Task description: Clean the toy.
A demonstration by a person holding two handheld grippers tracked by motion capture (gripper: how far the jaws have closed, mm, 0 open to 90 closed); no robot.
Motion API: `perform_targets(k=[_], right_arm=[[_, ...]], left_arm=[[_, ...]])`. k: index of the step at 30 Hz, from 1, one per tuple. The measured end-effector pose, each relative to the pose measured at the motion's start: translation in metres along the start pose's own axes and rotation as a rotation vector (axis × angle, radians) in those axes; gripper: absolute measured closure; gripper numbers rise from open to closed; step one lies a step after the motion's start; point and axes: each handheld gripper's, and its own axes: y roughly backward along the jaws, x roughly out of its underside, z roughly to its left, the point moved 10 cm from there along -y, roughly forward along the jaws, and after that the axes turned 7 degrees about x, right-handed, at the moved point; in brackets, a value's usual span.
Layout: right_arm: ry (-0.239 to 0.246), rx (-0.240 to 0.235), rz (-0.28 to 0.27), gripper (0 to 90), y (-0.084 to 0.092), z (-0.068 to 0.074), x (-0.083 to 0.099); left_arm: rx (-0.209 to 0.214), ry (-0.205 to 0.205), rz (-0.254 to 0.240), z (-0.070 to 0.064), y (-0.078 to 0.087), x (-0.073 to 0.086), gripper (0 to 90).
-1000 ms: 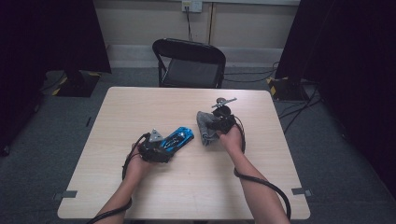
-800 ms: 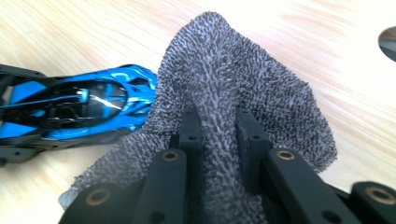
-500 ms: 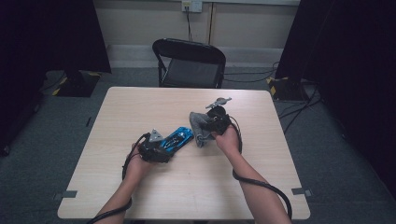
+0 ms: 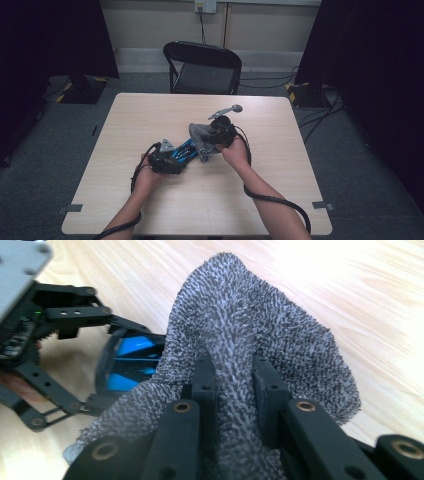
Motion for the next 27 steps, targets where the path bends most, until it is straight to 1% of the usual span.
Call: perform_targets(k=[1,2,3,4,5,7,8,9,10,11,13,14,15,18,21,27], right_arm=[[0.000,0.000,0.000,75.9,0.000,0.000,0.000],[0.011,-0.011,0.000,75.8,-0.002,0.006,-0.001],[0.011,-0.011,0.000,75.8,-0.002,0.006,-0.001],[0.020,-0.018,0.000,75.8,-0.004,0.012,-0.003],[0.020,-0.018,0.000,75.8,-0.004,0.012,-0.003],[0.031,-0.030,0.002,75.8,-0.006,0.018,-0.004],[0.039,-0.044,0.005,75.9,-0.010,0.024,-0.004],[0.039,-0.044,0.005,75.9,-0.010,0.024,-0.004],[0.051,-0.049,0.010,75.9,-0.013,0.030,-0.005],[0.051,-0.049,0.010,75.9,-0.013,0.030,-0.005],[0.061,-0.059,0.013,75.8,-0.016,0.035,-0.005],[0.066,-0.070,0.019,75.8,-0.020,0.040,-0.006],[0.066,-0.070,0.019,75.8,-0.020,0.040,-0.006],[0.082,-0.085,0.030,75.8,-0.025,0.050,-0.005],[0.110,-0.093,0.045,75.8,-0.031,0.058,-0.003],[0.131,-0.115,0.061,75.8,-0.039,0.071,-0.001]], left_arm=[[0.000,0.000,0.000,0.000,0.000,0.000,24.1],[0.000,0.000,0.000,0.000,0.000,0.000,24.1],[0.000,0.000,0.000,0.000,0.000,0.000,24.1],[0.000,0.000,0.000,0.000,0.000,0.000,24.1],[0.000,0.000,0.000,0.000,0.000,0.000,24.1],[0.000,0.000,0.000,0.000,0.000,0.000,24.1],[0.000,-0.001,0.000,0.000,0.000,0.000,24.1],[0.000,-0.001,0.000,0.000,0.000,0.000,24.1],[0.000,0.000,0.000,0.000,0.000,0.000,24.1],[0.000,0.000,0.000,0.000,0.000,0.000,24.1],[0.000,0.000,0.001,0.000,0.000,0.000,24.1],[0.001,0.001,0.001,0.000,0.000,0.000,24.1],[0.001,0.001,0.001,0.000,0.000,0.000,24.1],[0.001,0.000,0.001,0.000,0.000,0.000,24.1],[0.001,0.001,0.001,0.000,0.000,0.000,24.1],[0.001,0.000,0.001,0.000,0.000,0.000,24.1]])
